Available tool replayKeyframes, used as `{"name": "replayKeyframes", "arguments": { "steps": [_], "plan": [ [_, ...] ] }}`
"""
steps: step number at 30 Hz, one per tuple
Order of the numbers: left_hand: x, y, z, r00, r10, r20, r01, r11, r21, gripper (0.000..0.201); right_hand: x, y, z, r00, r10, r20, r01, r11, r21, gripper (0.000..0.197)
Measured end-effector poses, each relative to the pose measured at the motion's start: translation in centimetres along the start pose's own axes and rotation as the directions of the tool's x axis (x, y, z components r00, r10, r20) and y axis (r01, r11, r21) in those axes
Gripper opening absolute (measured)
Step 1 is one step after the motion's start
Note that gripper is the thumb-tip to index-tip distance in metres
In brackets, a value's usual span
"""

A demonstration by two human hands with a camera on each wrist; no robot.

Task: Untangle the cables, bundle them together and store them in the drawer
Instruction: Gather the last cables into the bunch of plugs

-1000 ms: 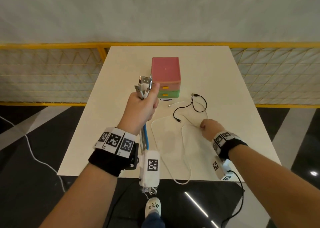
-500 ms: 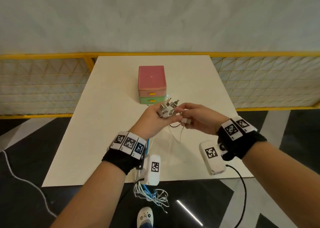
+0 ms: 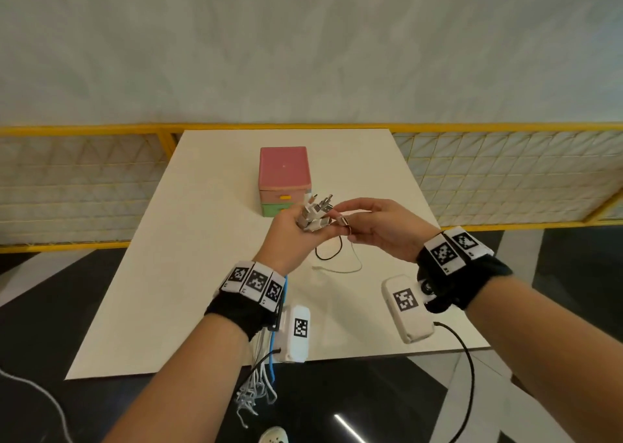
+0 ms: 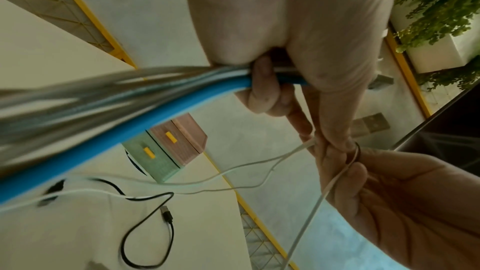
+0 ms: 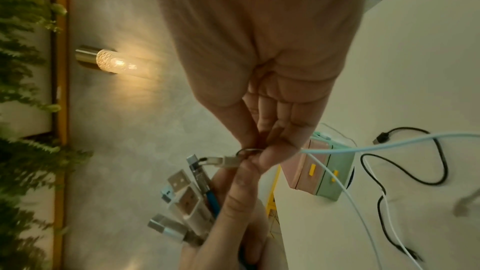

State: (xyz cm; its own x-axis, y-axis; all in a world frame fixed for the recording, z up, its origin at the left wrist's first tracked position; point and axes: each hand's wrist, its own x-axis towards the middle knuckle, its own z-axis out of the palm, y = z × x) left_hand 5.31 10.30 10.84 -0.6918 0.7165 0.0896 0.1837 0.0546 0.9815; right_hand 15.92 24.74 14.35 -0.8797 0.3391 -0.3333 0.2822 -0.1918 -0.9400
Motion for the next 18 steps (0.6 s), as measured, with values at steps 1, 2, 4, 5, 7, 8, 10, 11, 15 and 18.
{"name": "replayKeyframes", "arguments": {
  "steps": [1,2,4,5,7,8,10,11,15,18],
  "plan": [
    [0.0,0.1,-0.1,1.0,0.003,-0.01,-0.003,1.0,-0.002,0.03,0.0,-0.1,0.1,1.0,-0.025,0.015,0.025,1.0,-0.01,0.025],
    [0.0,0.3,-0.2,1.0,0.012,-0.019,-0.012,1.0,-0.005,0.028,-0.1,-0.2,0.3,0.998,-0.054,0.031,0.055,0.998,-0.019,0.024],
    [-0.1,0.8,-0.4,0.999,0.023,-0.04,-0.023,1.0,0.006,0.022,-0.1,-0.4,0.7,0.992,-0.117,0.041,0.12,0.989,-0.087,0.021],
    [0.0,1.0,-0.6,0.998,0.014,-0.059,-0.013,1.0,0.013,0.015,0.0,-0.5,0.8,0.987,-0.16,0.019,0.161,0.973,-0.168,0.02],
    [0.2,1.8,-1.1,0.996,-0.014,-0.092,0.016,1.0,0.019,0.014,0.7,-0.3,0.4,0.958,-0.274,-0.087,0.22,0.894,-0.39,0.019],
    [0.2,2.1,-1.3,0.994,-0.02,-0.103,0.023,1.0,0.02,0.018,1.2,-0.2,0.0,0.931,-0.333,-0.147,0.216,0.83,-0.514,0.021],
    [0.3,2.9,-1.7,0.993,-0.011,-0.121,0.011,1.0,0.003,0.027,1.8,0.0,-0.6,0.889,-0.413,-0.2,0.16,0.688,-0.708,0.028],
    [0.4,3.0,-1.9,0.992,-0.006,-0.124,0.004,1.0,-0.019,0.029,2.0,0.0,-0.5,0.888,-0.425,-0.176,0.154,0.634,-0.758,0.031],
    [0.4,3.5,-1.9,0.997,-0.028,-0.074,0.021,0.995,-0.1,0.029,1.1,-0.5,2.4,0.922,-0.362,0.14,0.357,0.649,-0.672,0.033],
    [0.5,4.0,-2.0,0.998,0.012,-0.064,-0.018,0.995,-0.099,0.028,0.8,-0.6,4.4,0.89,-0.386,0.241,0.455,0.777,-0.435,0.028]
  ]
}}
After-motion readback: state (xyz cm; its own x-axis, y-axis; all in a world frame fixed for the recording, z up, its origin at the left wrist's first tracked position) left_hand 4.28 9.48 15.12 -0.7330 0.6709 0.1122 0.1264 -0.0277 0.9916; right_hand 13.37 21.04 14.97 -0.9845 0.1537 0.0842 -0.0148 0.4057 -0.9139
